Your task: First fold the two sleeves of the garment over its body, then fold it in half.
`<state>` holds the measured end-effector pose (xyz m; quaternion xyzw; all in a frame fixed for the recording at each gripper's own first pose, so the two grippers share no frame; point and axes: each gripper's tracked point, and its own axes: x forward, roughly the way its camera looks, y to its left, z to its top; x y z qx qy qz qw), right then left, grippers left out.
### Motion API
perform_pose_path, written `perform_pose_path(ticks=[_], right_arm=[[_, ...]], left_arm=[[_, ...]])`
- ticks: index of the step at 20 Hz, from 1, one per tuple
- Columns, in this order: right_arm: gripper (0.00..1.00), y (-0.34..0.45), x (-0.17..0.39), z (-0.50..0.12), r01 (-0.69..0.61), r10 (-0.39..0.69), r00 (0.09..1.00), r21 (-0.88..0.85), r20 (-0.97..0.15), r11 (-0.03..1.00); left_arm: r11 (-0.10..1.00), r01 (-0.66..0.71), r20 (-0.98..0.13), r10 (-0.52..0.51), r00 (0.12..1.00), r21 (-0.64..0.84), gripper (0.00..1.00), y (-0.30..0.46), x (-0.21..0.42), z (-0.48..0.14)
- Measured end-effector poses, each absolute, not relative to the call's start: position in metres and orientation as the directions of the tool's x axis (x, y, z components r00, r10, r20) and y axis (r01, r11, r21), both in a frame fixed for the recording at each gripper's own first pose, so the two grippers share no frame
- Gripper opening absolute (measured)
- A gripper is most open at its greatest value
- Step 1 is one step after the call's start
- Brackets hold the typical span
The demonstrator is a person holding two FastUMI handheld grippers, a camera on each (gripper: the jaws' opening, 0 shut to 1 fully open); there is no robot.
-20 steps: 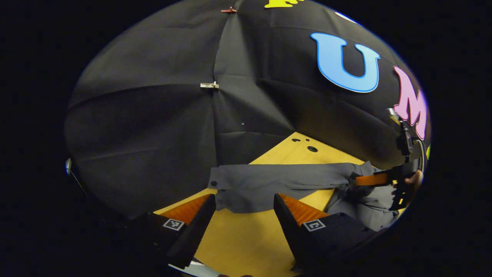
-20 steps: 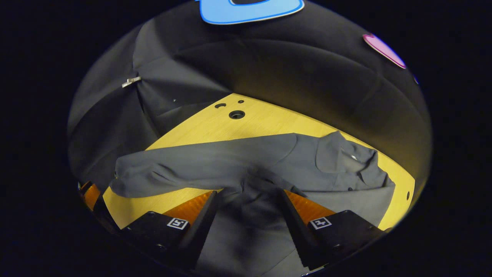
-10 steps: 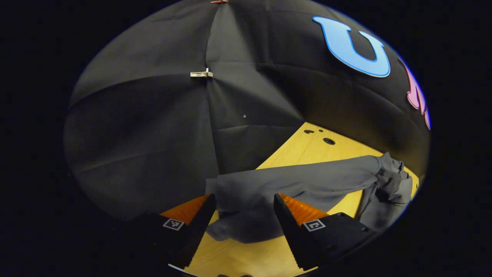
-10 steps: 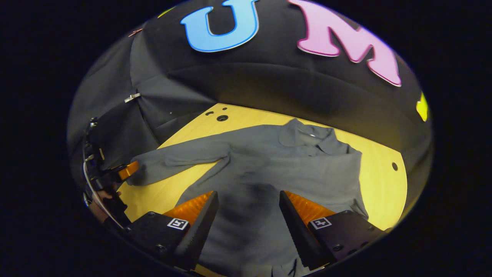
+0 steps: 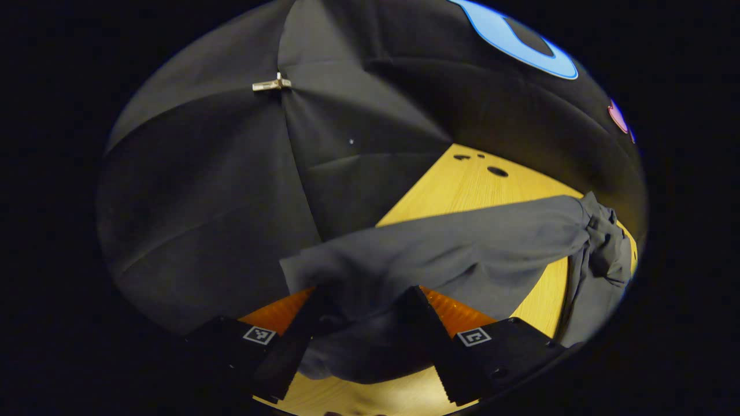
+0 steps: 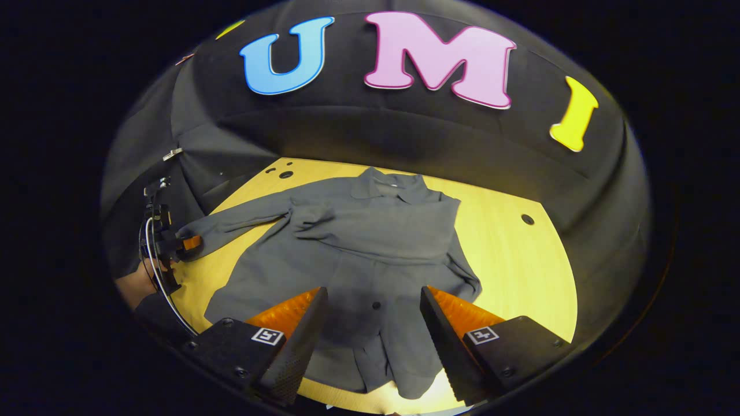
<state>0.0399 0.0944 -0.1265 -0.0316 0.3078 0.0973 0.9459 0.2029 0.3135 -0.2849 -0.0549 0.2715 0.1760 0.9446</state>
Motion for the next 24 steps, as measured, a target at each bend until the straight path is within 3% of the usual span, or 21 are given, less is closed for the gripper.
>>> perform_pose_path(ticks=[2,7,9,14,19,24], right_arm=[[0.98,0.083,0.023,-0.137,-0.151,0.138,0.786,0.03,-0.603,0.988],[0.98,0.073,-0.003,-0.158,-0.097,0.129,0.763,0.085,-0.633,0.992],[0.98,0.065,-0.001,-0.158,-0.098,0.129,0.773,0.084,-0.622,0.992],[0.99,0.041,0.011,-0.164,-0.083,0.126,0.783,0.099,-0.609,0.992],[0.99,0.01,0.013,-0.175,-0.042,0.11,0.78,0.123,-0.616,0.991],[0.99,-0.027,0.006,-0.191,0.054,0.052,0.778,0.149,-0.626,0.987]], left_arm=[[0.945,-0.326,-0.532,0.282,0.798,0.011,0.92,0.301,0.204,-0.284],[0.967,-0.246,-0.542,0.241,0.805,0.065,0.15,0.28,0.207,-0.285],[0.968,-0.244,-0.545,0.239,0.804,0.065,0.07,0.277,0.206,-0.283],[0.963,-0.253,-0.519,0.262,0.814,0.088,0.05,0.258,0.205,-0.251],[0.978,-0.207,-0.433,0.193,0.88,0.016,0.05,0.198,0.218,-0.18],[0.997,-0.071,-0.338,0.062,0.939,-0.015,0.05,0.106,0.236,-0.107]])
